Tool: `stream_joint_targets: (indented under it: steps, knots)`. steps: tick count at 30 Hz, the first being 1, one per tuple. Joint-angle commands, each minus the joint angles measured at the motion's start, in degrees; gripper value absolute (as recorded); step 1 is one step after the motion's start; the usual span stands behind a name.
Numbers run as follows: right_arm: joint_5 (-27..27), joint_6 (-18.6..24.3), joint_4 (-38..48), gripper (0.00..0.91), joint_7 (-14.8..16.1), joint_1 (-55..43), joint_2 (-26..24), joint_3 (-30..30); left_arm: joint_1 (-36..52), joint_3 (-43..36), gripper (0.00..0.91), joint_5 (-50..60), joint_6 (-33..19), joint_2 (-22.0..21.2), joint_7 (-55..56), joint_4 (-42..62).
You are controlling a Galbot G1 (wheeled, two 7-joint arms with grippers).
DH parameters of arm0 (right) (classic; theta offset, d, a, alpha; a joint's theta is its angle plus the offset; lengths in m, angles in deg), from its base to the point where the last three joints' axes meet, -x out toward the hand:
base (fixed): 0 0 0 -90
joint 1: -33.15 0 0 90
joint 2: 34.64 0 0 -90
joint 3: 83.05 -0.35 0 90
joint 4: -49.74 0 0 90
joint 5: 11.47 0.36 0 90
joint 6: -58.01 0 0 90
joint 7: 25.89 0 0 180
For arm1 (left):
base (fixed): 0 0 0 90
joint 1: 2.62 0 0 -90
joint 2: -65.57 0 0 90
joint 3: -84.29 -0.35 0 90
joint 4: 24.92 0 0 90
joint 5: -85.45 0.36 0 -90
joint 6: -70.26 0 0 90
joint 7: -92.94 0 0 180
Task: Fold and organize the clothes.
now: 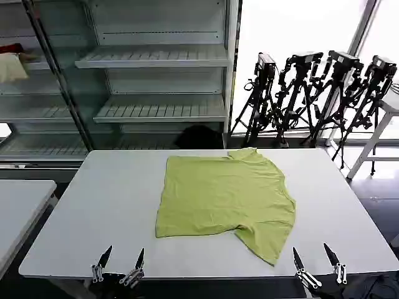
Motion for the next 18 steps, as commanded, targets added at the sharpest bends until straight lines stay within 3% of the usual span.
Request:
stream_joint_targets:
  steps: [1,8,13,15,18]
  knots:
    - [0.03,0.00,-0.01,0.907,-0.01,-0.02,0.04,-0.01,-0.04,-0.02,0.907,0.01,-0.01,0.00,-0.02,-0.08]
    - [-0.02,-0.44,-0.76,0.907,-0.87,0.35,-0.10,0.38,-0.31,-0.24,0.907,-0.06,0.14,0.15,-0.05,-0.44]
    - [-2.30,-3.74,-3.13,0.907,-2.72,1.06,-1.04,0.70,0.10,-0.56,0.907,-0.80,2.07,0.96,1.06,-2.11]
    - [-2.41,-7.41,-4.83,0.907,-3.96,1.65,-2.22,0.36,0.83,-0.57,0.907,-2.54,4.43,1.95,1.46,-2.96]
    - [-1.12,-14.25,-7.68,0.907,-5.12,1.81,-3.92,-0.17,2.87,-0.96,0.907,-5.34,12.98,3.22,2.08,-5.08]
